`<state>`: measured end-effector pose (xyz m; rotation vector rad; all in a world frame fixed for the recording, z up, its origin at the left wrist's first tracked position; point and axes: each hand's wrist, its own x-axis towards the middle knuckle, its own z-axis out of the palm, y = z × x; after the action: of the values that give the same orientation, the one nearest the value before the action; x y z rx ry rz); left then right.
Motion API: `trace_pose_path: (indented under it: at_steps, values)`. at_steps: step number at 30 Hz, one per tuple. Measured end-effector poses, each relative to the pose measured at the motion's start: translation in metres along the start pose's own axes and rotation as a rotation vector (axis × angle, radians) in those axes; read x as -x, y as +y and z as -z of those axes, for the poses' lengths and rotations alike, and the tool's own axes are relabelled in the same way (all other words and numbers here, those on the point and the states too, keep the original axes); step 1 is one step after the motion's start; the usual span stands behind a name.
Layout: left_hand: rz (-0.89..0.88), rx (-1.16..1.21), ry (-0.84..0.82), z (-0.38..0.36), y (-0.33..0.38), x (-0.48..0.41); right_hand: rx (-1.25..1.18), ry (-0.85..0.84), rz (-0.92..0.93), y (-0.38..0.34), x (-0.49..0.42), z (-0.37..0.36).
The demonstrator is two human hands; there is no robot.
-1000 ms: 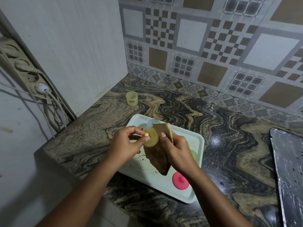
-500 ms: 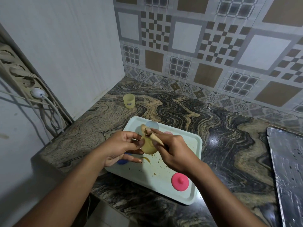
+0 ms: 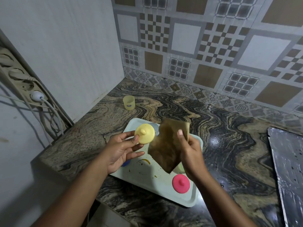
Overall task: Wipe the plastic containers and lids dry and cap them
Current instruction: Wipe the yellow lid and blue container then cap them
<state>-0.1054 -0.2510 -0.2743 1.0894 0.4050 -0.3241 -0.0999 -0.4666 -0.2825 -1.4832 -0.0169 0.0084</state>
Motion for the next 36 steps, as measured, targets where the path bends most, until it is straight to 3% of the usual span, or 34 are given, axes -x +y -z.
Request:
trace_pose_path:
  at_steps: [2,8,15,22,24,27,30,36]
  values:
    - [-0.007,-0.023,-0.013,-0.006,-0.003,0.002,0.024,0.02,-0.009,-0.008,-0.007,-0.006]
    - [0.036,-0.101,-0.12,-0.019,-0.005,0.007,0.578,-0.246,0.184,-0.013,-0.005,-0.017]
    - [0.121,-0.103,-0.13,-0.014,0.009,0.006,0.593,-0.4,0.393,-0.016,-0.008,-0.017]
    - [0.018,0.253,-0.066,-0.015,-0.004,-0.008,0.499,-0.312,0.412,-0.016,-0.001,-0.02]
    - [-0.012,0.293,-0.075,-0.016,-0.01,-0.008,0.48,-0.277,0.311,-0.01,0.006,-0.017]
    - [-0.025,0.054,-0.031,-0.016,-0.018,-0.005,0.433,-0.189,0.121,0.001,0.006,-0.011]
    - [-0.052,-0.227,-0.027,-0.019,-0.02,0.002,0.464,-0.128,0.092,0.002,0.0,-0.007]
    - [0.045,-0.173,-0.171,-0.026,-0.008,0.011,0.577,-0.193,0.163,-0.009,-0.004,-0.005]
